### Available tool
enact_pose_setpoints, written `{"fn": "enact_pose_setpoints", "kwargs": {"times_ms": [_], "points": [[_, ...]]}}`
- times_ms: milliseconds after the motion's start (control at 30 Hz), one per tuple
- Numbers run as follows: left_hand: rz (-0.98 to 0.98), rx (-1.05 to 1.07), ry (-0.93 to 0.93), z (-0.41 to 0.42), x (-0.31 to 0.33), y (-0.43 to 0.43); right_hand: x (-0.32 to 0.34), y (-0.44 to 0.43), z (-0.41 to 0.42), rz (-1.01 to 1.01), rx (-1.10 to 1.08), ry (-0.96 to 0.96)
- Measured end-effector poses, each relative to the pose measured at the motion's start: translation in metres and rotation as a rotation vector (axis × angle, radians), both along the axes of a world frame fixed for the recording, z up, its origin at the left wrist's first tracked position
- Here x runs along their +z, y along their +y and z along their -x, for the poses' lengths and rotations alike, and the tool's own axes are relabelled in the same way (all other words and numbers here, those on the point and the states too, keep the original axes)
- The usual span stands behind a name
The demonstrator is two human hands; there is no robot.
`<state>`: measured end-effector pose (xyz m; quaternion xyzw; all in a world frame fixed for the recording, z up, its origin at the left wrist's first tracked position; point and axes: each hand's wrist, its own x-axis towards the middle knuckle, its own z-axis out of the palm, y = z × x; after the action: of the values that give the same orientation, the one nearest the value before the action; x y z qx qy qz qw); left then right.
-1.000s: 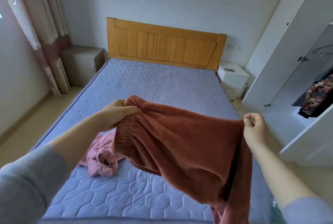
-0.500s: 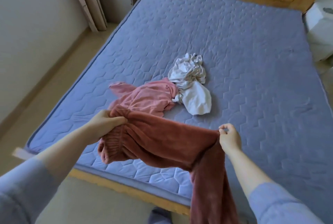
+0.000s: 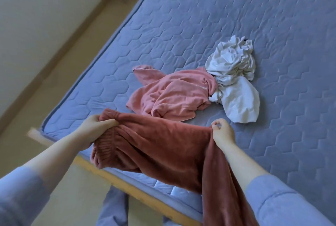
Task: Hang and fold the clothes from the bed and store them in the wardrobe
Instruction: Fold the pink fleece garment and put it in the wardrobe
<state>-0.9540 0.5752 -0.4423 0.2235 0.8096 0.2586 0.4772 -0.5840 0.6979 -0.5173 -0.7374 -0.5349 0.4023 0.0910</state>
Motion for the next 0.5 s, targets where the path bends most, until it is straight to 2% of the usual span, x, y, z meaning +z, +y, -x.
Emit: {"fn": "enact_pose_setpoints", "kwargs": {"times_ms": [300,500], "points": [[0.13,0.06,-0.063,0.109,-0.071,-0.012,-0.056,-0.006,0.122,0.09,0.106,-0.056],[0.19,-0.043,0.08,0.204,-0.125,-0.006,-0.098,-0.007,0.205,0.111,0.17,-0.06]]}}
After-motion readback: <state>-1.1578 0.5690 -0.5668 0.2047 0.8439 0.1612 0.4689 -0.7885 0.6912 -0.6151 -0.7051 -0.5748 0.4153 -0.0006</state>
